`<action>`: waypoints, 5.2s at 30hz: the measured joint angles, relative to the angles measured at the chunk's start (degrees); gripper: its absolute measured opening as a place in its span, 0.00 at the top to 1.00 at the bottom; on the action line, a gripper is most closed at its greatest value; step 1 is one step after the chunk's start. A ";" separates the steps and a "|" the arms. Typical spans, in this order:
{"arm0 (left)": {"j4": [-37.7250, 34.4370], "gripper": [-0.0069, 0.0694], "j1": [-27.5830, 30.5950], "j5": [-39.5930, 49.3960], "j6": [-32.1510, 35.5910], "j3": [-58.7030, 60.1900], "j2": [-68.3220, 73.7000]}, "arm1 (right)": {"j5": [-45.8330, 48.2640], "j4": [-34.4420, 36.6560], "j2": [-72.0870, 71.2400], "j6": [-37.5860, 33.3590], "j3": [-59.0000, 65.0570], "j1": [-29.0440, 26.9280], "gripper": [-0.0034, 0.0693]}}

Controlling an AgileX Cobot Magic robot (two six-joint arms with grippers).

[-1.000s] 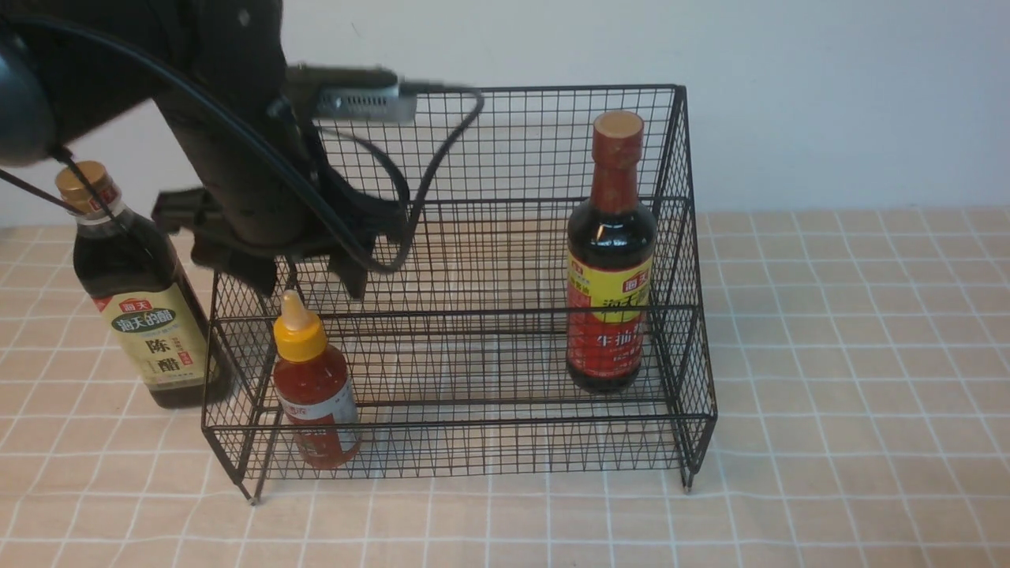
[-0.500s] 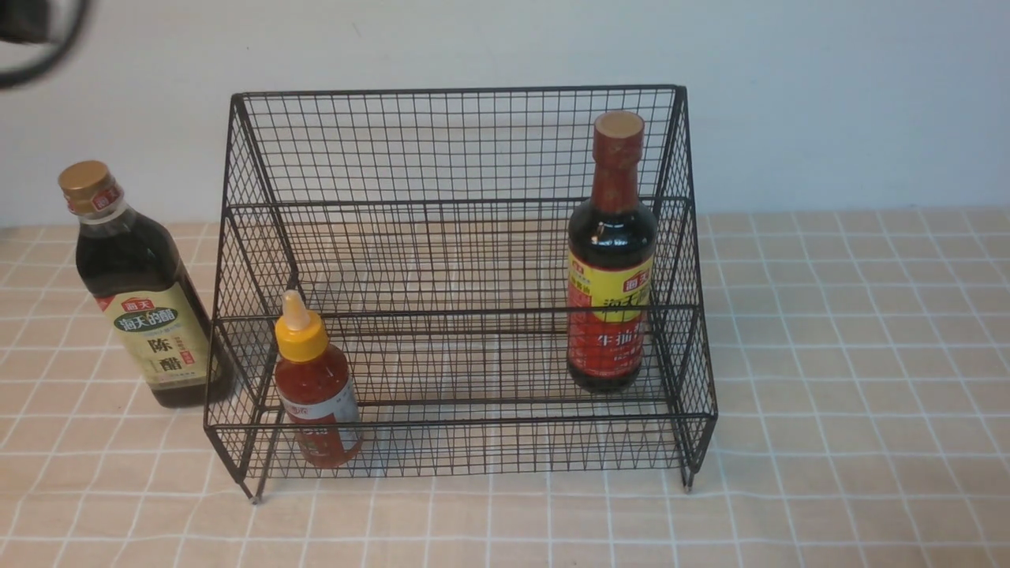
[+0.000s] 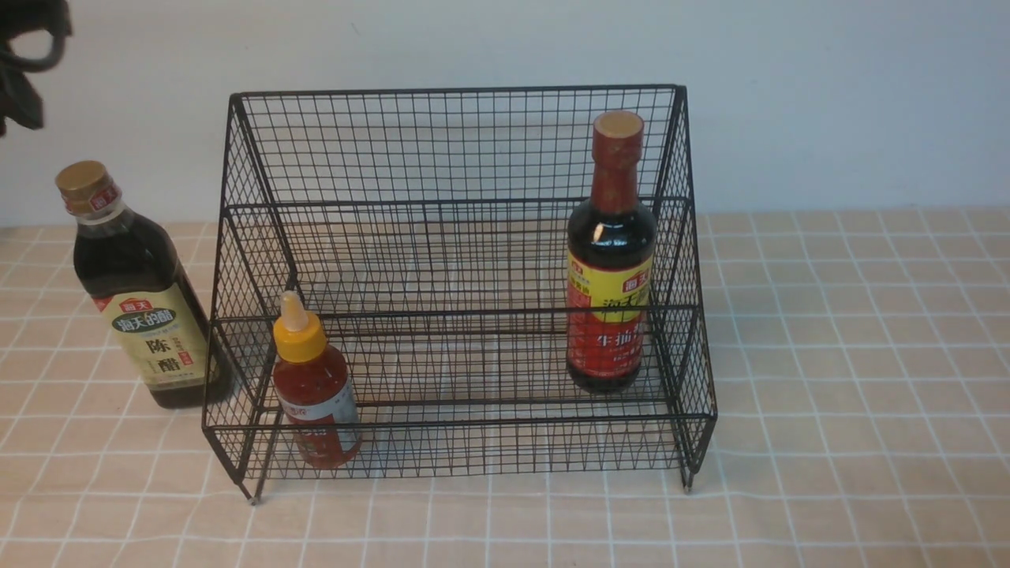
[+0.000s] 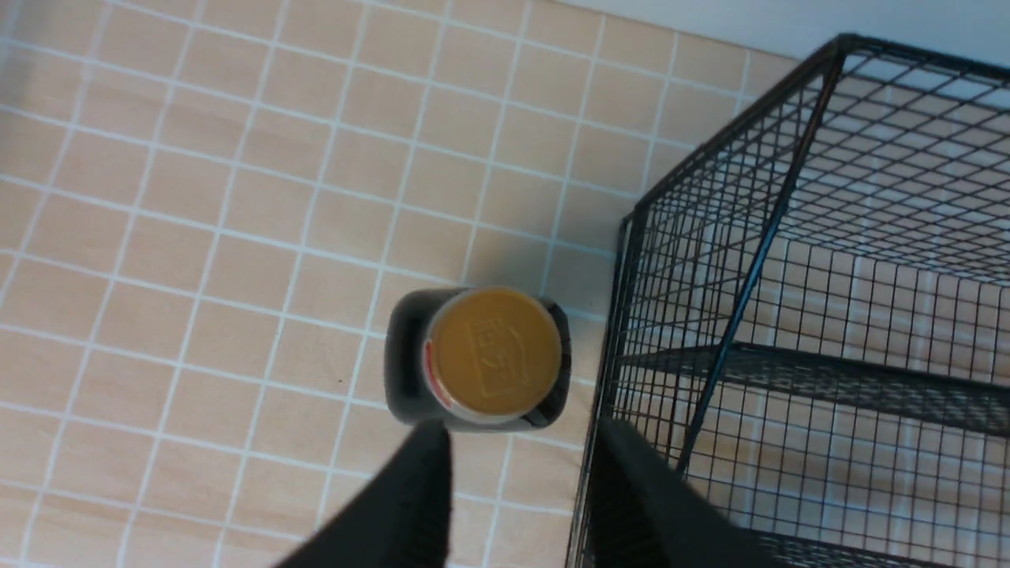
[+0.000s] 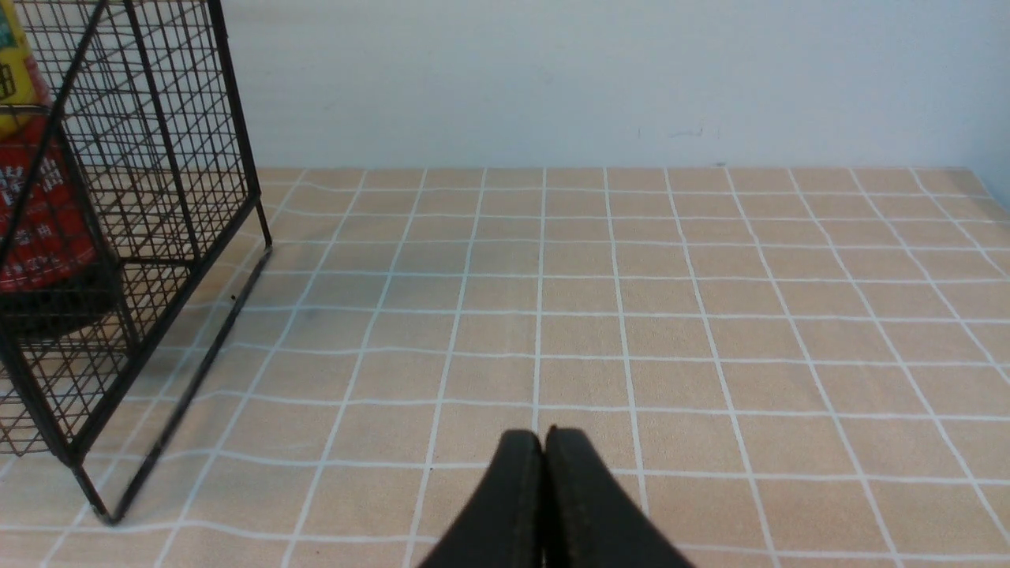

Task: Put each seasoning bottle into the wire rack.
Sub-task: Use the left arm to grab the condiment bottle closest to it, then use the left arm to put the condiment bottle back on the shelf

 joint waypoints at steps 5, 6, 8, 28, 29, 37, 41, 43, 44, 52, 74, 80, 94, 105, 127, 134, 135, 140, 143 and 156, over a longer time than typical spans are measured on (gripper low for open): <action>-0.18 0.36 0.00 0.00 3.06 0.00 2.43 | 0.00 0.00 0.00 0.00 0.00 0.00 0.97; -0.18 0.32 0.00 0.00 3.28 0.00 3.08 | 0.00 0.00 0.00 0.00 0.00 0.00 0.97; -0.17 0.24 0.00 -0.12 3.83 0.00 5.48 | 0.00 0.00 0.00 0.00 0.00 0.00 0.97; 1.80 0.44 -0.33 -0.56 4.05 0.00 12.62 | 0.00 0.00 0.00 0.00 0.00 0.00 0.97; 1.74 0.50 -0.39 -0.56 4.05 0.00 12.62 | 0.00 0.00 0.00 0.00 0.00 0.00 0.97; 2.00 0.50 -0.40 -0.49 3.75 0.00 12.28 | 0.00 0.00 0.00 0.00 0.00 0.00 0.97; 3.11 0.50 -0.40 0.27 3.61 -0.41 10.86 | 0.00 0.00 0.00 0.00 0.00 0.00 0.97; 3.51 0.50 -0.40 1.28 3.57 -1.74 9.15 | 0.00 0.00 0.00 0.00 0.00 0.00 0.97; 3.77 0.50 -0.40 1.60 3.57 -3.20 7.40 | 0.00 0.00 0.00 0.00 0.00 0.00 0.97; 3.52 0.50 -0.40 1.78 1.41 -11.67 0.78 | 0.00 0.00 0.00 0.00 0.00 0.00 0.97; -11.61 0.50 -0.40 1.91 1.31 -23.01 -1.73 | 0.00 0.00 0.00 -0.31 0.00 0.00 0.97; -13.53 0.50 -0.40 1.91 1.60 -23.06 -0.21 | 0.00 0.00 0.00 -0.43 0.00 0.00 0.97; -11.20 0.50 -7.80 1.91 1.55 -23.06 4.18 | 0.00 0.00 0.00 -0.43 0.00 0.00 0.97; -4.83 0.50 -11.81 1.91 -0.80 -23.06 5.09 | 0.00 0.00 0.00 -0.45 0.00 0.00 0.97; 1.66 0.50 -19.44 1.85 -4.45 -21.80 8.81 | 0.00 0.00 0.00 -0.45 0.00 0.00 0.97; 3.69 0.50 -19.84 1.85 -6.03 -16.08 8.81 | 0.00 0.00 0.00 -0.45 0.00 0.00 0.97; 3.89 0.50 -19.84 1.85 -6.04 -15.65 8.81 | 0.00 0.00 0.00 -0.45 0.00 0.00 0.97; 3.97 0.50 -19.84 1.85 -6.25 -13.29 8.81 | 0.00 0.00 0.00 -0.45 0.00 0.00 0.97; 3.45 0.50 -19.84 1.85 -6.39 -12.75 8.81 | 0.00 0.00 0.00 -0.45 0.00 0.00 0.97; -1.06 0.50 -19.84 1.81 -4.36 -12.57 8.81 | 0.00 0.00 0.00 -0.45 0.00 0.00 0.97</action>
